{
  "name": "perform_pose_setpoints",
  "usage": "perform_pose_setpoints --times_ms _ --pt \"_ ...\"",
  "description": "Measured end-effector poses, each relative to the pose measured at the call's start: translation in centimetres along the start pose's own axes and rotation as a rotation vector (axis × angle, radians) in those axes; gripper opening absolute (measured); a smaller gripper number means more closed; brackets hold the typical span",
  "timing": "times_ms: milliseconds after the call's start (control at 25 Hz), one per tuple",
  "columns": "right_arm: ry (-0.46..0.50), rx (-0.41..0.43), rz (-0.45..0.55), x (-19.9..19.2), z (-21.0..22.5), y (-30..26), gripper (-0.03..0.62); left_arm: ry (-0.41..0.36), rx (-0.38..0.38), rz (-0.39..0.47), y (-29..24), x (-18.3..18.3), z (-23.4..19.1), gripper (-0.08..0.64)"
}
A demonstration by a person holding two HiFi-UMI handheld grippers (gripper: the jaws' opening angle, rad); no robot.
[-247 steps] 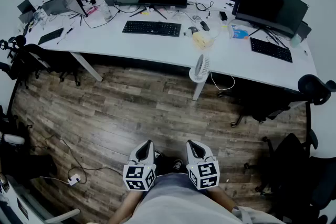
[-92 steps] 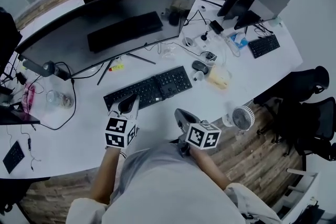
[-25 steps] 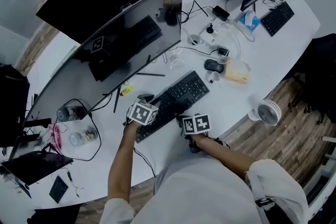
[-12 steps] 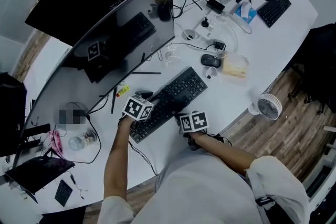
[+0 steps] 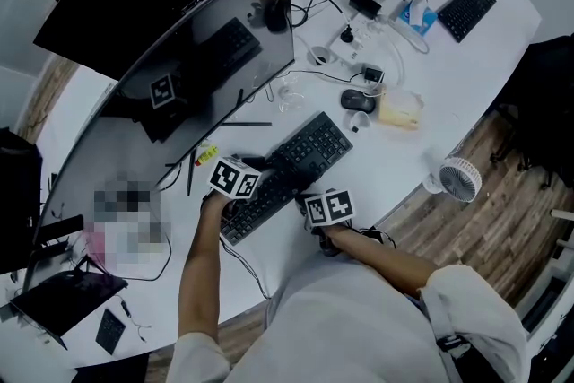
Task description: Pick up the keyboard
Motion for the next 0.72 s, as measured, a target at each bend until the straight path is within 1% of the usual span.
perform_pose_setpoints --times_ms 120,360,480,600,720 --pt "0.009 0.013 -0.006 -0.2 -0.4 -0.2 -0.002 0.015 -0.017 0.012 0.0 0.1 0.0 0.000" --pt "0.015 0.025 -0.011 -0.7 -0.6 -0.3 -0.002 0.035 -0.024 0.014 0.2 0.3 0.4 0.000" --pt "0.015 0.027 -0.012 -0.9 -0.5 -0.3 -0.002 0.032 -0.024 0.000 0.6 0.5 0.9 0.000" --pt "0.018 0.026 -0.010 -1.0 -0.5 -0.3 -0.002 0.007 -0.016 -0.007 0.9 0.7 1.5 0.000" --pt "0.022 0.025 -0.010 -1.1 -0.5 -0.3 -0.002 0.020 -0.029 0.002 1.5 0.8 1.8 0.000"
Point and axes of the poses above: the fingertips, and each gripper's own axes: y backward along the fingers, z to its right, x out of its top, the point moved 2 cm from there along y, backward along the fingers, and after that the axes turned 6 degrees about -y, right-handed, at the moved point
